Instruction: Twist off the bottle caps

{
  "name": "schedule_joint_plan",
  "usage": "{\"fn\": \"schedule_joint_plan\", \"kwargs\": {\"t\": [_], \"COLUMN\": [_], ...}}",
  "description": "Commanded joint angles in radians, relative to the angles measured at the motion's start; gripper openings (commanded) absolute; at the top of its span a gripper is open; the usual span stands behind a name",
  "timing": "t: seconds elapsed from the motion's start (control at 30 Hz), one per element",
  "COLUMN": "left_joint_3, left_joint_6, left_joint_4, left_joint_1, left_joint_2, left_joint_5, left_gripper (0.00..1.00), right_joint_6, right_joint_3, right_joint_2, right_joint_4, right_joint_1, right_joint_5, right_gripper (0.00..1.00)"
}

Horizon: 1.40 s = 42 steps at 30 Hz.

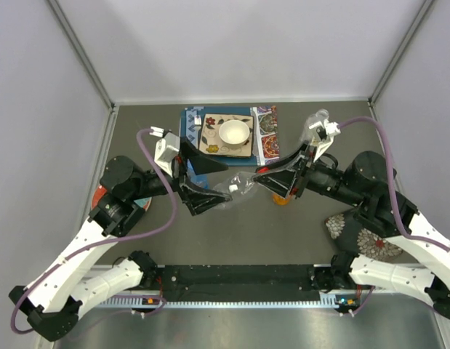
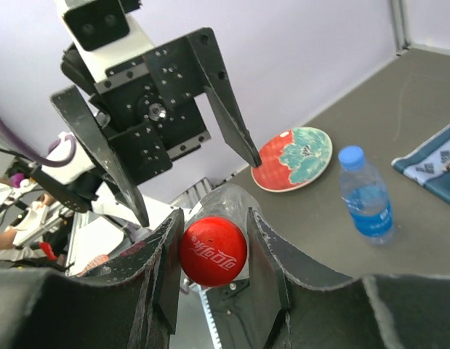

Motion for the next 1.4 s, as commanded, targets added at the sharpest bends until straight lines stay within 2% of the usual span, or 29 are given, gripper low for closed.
{"fn": "schedule_joint_plan", "kwargs": {"t": [0.0,0.67,0.83,1.0,1.07,1.1,1.17,1.2,1.3,1.37], "left_joint_3": [-0.004,-0.087,-0.087,-0.080,-0.080,-0.077,-0.067,-0.062,-0.054,-0.056], "left_joint_6": [0.016,0.076,0.079,0.081,0.094,0.105,0.142,0.154,0.202,0.237], "left_joint_4": [0.047,0.015,0.030,0.033,0.029,0.018,-0.020,-0.034,-0.052,-0.086], "left_joint_1": [0.004,0.003,0.001,0.001,-0.002,-0.006,-0.019,-0.023,-0.048,-0.077], "left_joint_2": [0.004,-0.011,-0.007,0.016,0.021,0.024,0.030,0.030,0.021,0.004], "left_joint_5": [0.078,0.058,0.085,0.104,0.095,0.087,0.055,0.040,-0.048,-0.135], "left_gripper": [0.99,0.99,0.87,0.68,0.65,0.62,0.58,0.53,0.46,0.43], "right_joint_6": [0.032,0.060,0.061,0.060,0.058,0.054,0.054,0.049,0.051,0.054], "right_joint_3": [0.022,0.121,0.118,0.110,0.110,0.110,0.116,0.119,0.136,0.144], "right_joint_2": [0.028,0.149,0.155,0.161,0.158,0.158,0.155,0.155,0.157,0.155], "right_joint_4": [0.102,0.173,0.170,0.164,0.156,0.153,0.136,0.130,0.107,0.102], "right_joint_1": [-0.012,-0.013,-0.013,-0.010,-0.012,-0.012,-0.012,-0.012,-0.012,-0.012], "right_joint_5": [-0.087,-0.158,-0.161,-0.163,-0.154,-0.141,-0.117,-0.095,-0.051,-0.026], "right_gripper": [0.00,0.00,0.00,0.00,0.09,0.24,0.39,0.49,0.64,0.68]}}
